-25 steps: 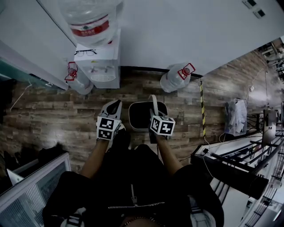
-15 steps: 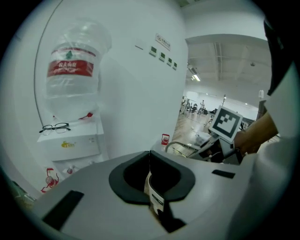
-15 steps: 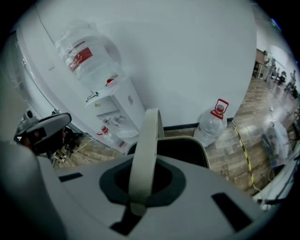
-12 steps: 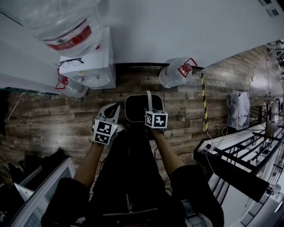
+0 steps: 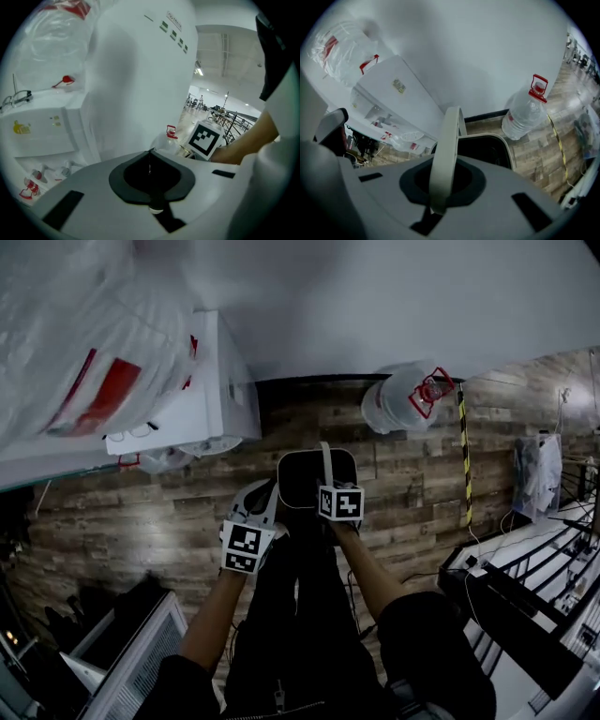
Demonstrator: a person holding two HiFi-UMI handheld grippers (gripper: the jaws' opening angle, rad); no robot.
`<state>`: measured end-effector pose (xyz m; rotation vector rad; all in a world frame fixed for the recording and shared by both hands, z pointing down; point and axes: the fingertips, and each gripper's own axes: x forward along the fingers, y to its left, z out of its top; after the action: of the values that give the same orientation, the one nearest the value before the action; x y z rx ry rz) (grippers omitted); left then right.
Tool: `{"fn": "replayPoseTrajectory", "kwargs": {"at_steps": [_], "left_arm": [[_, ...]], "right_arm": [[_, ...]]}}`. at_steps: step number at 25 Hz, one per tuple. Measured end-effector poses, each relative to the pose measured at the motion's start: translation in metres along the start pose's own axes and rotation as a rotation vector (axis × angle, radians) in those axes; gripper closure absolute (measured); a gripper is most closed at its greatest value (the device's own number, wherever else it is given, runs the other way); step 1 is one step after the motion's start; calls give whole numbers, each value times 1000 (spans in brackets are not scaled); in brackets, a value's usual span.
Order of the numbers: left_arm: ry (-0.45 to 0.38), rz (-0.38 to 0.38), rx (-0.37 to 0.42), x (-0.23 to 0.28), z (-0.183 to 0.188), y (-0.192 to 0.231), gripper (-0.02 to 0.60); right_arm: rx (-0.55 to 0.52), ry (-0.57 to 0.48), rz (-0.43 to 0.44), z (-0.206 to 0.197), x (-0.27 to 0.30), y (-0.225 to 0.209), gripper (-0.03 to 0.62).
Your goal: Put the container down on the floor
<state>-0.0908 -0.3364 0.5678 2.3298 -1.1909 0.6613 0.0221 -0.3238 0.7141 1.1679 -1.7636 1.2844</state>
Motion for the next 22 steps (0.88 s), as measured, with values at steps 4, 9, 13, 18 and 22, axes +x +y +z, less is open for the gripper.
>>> {"fn": "replayPoseTrajectory", "kwargs": {"at_steps": [4, 9, 13, 18, 22], "left_arm": [[24, 15, -7, 37, -28, 15, 566], [53, 26, -30, 73, -65, 43, 566], [70, 25, -43, 100, -97, 53, 566], [118, 5, -60, 117, -138, 60, 566], [157, -5, -97, 124, -166, 64, 566]], "right_arm": [[4, 29, -4, 1, 54, -22, 583], [8, 56, -9, 16, 120, -37, 583], [23, 56, -15, 36, 174, -54, 583], [14, 59, -19, 56, 242, -59, 583], [-10, 38, -20, 84, 281, -56, 583]]}}
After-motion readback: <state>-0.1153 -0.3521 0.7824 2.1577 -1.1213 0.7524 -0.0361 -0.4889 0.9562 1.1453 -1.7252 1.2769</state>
